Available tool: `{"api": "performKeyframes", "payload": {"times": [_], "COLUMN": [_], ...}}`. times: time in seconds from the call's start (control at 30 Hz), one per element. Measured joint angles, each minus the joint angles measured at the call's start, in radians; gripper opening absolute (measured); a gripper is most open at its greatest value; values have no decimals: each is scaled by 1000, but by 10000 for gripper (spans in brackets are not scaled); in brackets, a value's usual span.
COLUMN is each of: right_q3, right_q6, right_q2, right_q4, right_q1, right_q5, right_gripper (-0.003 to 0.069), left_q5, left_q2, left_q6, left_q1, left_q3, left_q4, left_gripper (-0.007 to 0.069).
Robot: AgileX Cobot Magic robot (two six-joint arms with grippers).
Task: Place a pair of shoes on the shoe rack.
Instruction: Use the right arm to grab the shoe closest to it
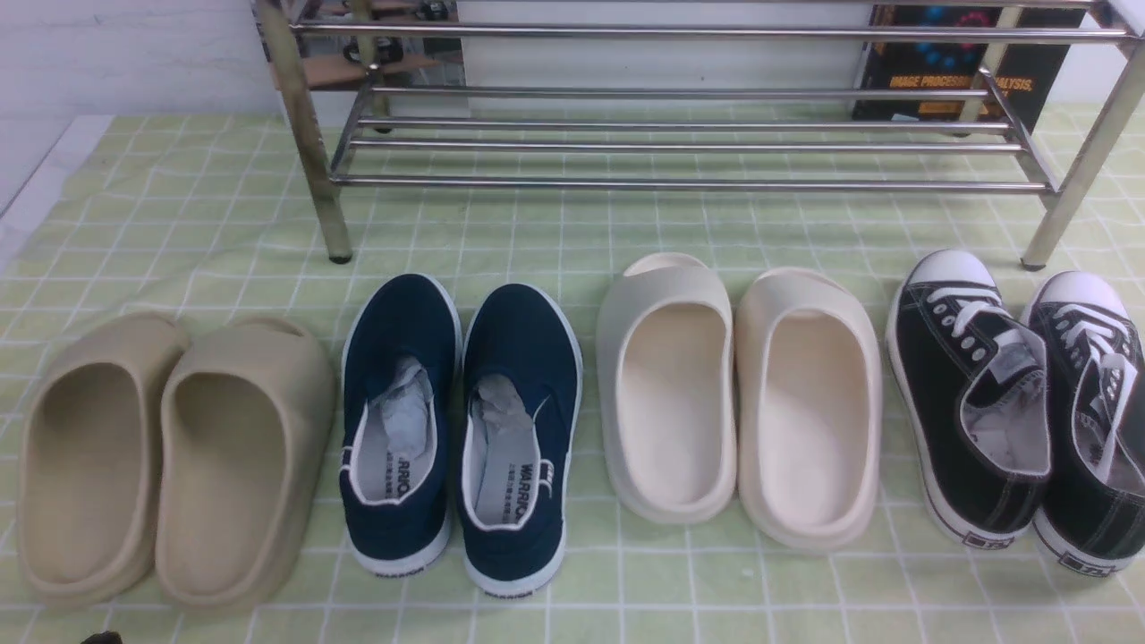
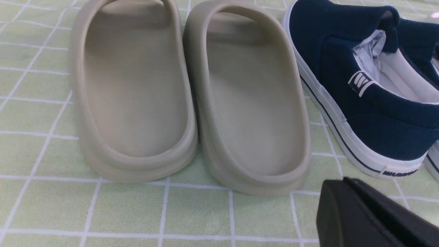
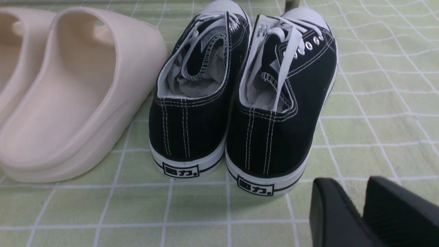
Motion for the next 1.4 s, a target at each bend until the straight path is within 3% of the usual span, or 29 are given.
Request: {"api": "performKeyframes", "payload": {"times": [0.77, 1.1, 1.4], "right_q3": [0, 9, 9], "right_q6": [0, 0, 0], "right_q2": [0, 0, 0], "right_q4": [0, 0, 0], "right_q1": [0, 0, 0], "right_q5": [-11, -186, -246], "right_gripper": [228, 237, 237], "left_q5": [0, 0, 0], "left_q2": [0, 0, 0], "left_q6": [0, 0, 0], "left_q1": [0, 0, 0], "left_q3": [0, 0, 0], "left_q4": [0, 0, 0], "left_gripper": [8, 13, 27]}}
